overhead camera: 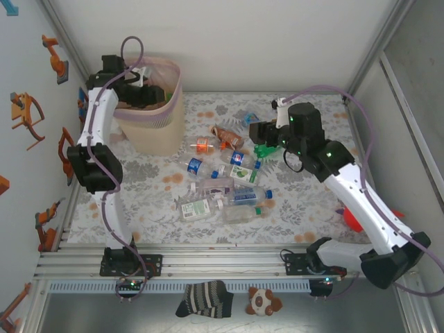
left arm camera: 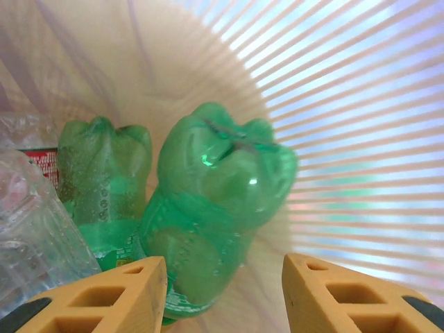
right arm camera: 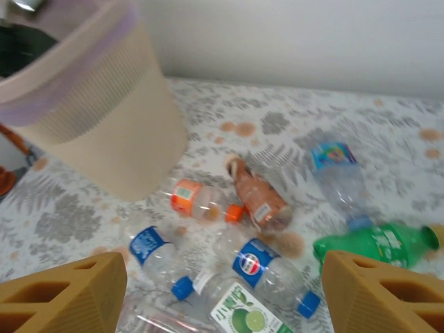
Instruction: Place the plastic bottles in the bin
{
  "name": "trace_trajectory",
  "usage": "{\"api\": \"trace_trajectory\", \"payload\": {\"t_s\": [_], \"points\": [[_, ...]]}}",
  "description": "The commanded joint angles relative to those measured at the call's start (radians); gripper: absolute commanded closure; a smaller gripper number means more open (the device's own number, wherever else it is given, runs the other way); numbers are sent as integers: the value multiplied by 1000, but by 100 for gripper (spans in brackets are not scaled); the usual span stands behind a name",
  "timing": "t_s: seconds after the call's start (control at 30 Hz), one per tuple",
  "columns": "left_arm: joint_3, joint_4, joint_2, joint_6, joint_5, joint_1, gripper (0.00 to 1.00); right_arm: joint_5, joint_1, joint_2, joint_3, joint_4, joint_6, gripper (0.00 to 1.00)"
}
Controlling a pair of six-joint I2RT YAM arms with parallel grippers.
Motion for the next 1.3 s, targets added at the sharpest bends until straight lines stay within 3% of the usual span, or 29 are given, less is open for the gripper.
{"api": "trace_trajectory", "payload": {"t_s": [0.0,0.23,0.47,0.7,0.9,1.27], "points": [[-2,18,-90,-24,38,3,53,15,-53,49,16,-27,133,27],[-152,126,-231,-61,36,3,52,-46,-177,176,-65,79,259,27],[-480,422,-464,-167,37,3,49,-34,-245,270,-101,193,297,26],[-764,666,-686,-245,66,-5,47,32,-304,374,-94,190,341,25],[-816,688,-793,-211,54,-5,45,-27,-371,473,-81,207,396,23],[-820,723,-874,-237,74,-8,44,-154,-397,652,-41,295,492,19]]}}
